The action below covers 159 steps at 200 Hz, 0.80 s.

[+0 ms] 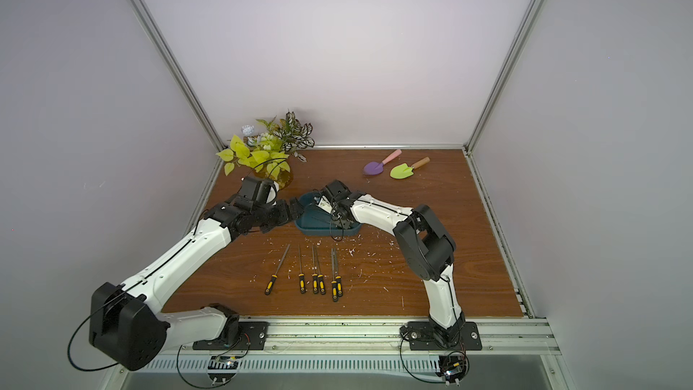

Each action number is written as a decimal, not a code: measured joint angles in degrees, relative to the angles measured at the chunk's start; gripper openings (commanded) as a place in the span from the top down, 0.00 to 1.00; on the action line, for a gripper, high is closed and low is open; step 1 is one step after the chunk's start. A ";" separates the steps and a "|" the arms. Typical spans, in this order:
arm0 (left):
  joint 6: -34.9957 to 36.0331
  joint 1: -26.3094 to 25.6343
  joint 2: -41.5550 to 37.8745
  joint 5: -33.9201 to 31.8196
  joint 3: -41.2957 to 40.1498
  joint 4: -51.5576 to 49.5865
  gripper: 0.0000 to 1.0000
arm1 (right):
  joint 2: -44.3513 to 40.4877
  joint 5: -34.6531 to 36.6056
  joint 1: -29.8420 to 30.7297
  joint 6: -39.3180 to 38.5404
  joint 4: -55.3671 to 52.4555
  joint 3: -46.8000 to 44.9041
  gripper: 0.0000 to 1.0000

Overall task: Put the file tool into the storage box
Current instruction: Place the file tool in the storage box.

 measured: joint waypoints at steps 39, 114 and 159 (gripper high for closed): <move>0.00 0.00 -1.14 0.02 -0.52 -0.07 0.00 | -0.37 1.18 0.00 4.28 -0.07 0.02 0.61; -0.04 0.00 -3.28 0.17 -4.74 -0.35 0.00 | -10.71 -5.79 -0.04 20.22 -1.09 -3.30 0.64; -0.20 0.00 -4.44 1.05 -6.23 -0.44 0.00 | -9.31 -8.37 -0.04 24.02 -1.51 -9.05 0.63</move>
